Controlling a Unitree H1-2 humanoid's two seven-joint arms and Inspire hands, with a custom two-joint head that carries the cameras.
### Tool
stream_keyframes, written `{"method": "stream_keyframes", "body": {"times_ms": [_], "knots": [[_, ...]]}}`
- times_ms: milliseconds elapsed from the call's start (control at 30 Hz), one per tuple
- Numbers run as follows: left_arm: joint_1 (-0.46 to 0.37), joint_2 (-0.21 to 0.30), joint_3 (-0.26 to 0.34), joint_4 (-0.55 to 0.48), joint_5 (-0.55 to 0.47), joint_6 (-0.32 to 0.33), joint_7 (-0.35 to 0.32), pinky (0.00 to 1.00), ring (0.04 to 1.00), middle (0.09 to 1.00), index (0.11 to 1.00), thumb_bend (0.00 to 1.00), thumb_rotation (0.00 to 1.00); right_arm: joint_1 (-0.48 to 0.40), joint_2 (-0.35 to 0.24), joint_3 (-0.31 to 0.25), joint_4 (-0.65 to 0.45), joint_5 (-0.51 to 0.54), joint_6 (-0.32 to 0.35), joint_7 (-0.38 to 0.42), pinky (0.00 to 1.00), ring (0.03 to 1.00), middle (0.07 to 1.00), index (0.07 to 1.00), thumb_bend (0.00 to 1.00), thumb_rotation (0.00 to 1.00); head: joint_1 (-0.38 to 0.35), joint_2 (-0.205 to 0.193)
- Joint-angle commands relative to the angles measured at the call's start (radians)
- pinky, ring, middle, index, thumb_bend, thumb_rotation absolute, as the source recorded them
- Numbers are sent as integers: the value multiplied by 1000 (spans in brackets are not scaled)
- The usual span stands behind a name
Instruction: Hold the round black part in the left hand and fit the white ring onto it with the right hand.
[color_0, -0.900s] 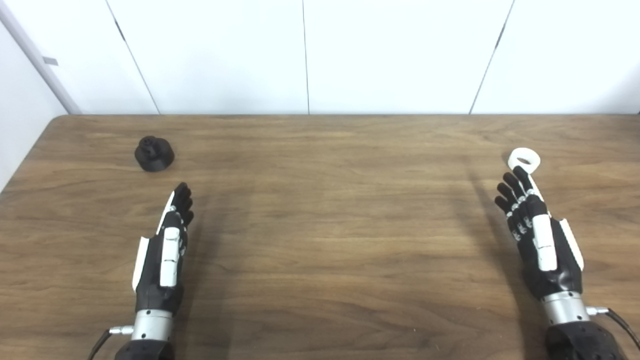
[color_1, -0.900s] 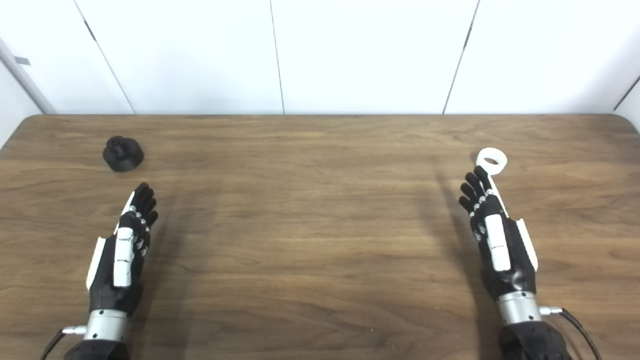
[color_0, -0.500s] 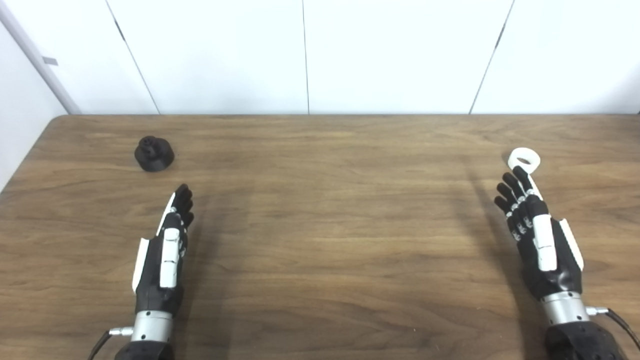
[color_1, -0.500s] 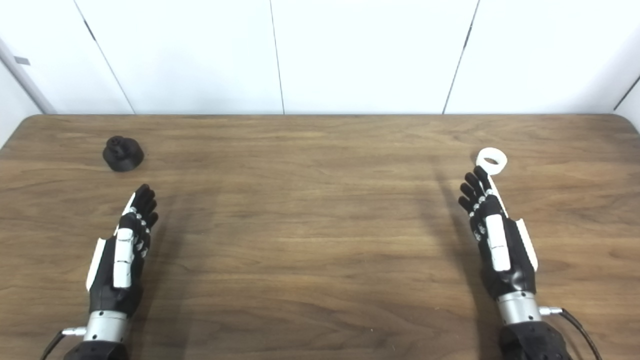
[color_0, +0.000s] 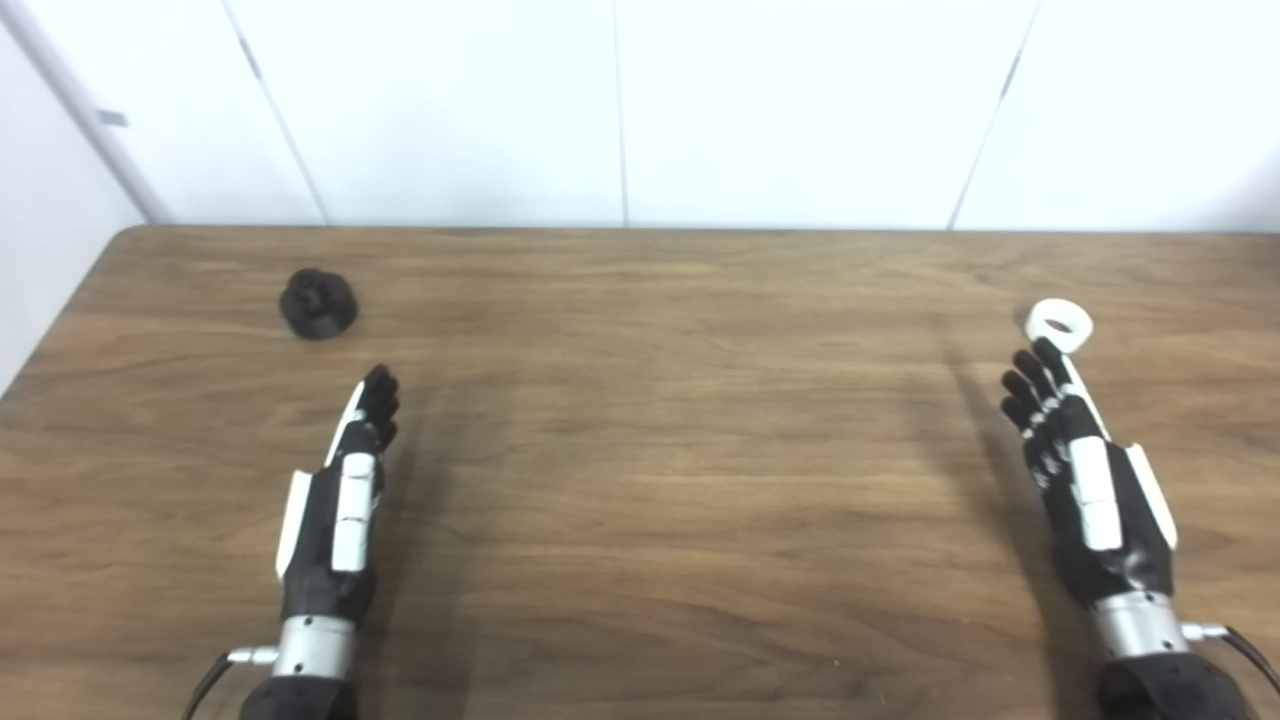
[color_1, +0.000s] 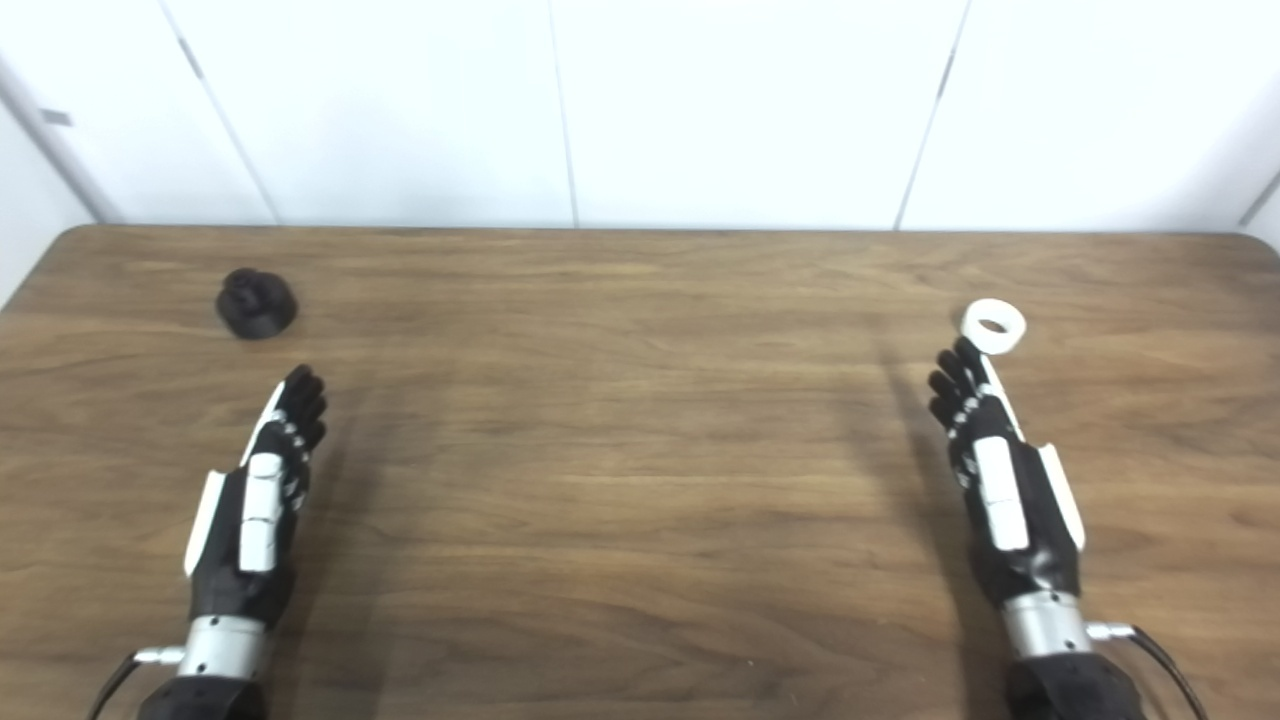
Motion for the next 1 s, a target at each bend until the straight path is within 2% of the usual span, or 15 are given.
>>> {"method": "stream_keyframes", "body": {"times_ms": [0,200,367,667,767,967], "knots": [[32,-23,-15,34,11,-40,6,1000,981,978,984,469,999,53,5,1,80,18,-45,23,969,960,970,974,549,904,6,-6],[32,-31,-23,63,14,-72,4,1000,998,981,982,501,973,45,-6,-5,134,29,-92,43,958,949,962,967,523,894,45,-46],[26,-38,-29,94,33,-107,13,1000,988,978,979,483,943,38,-13,-11,172,39,-117,52,962,953,962,969,537,890,79,-71],[21,-58,-39,122,63,-135,38,997,971,967,975,490,911,29,-19,-18,208,71,-122,62,980,953,965,967,522,893,120,-120],[20,-59,-44,127,69,-136,44,988,965,963,972,493,909,25,-25,-14,226,63,-143,70,998,970,981,988,507,941,131,-129],[20,-59,-49,130,70,-123,48,1000,994,969,976,509,901,18,-28,-15,244,74,-163,87,1000,977,990,999,459,977,128,-137]]}}
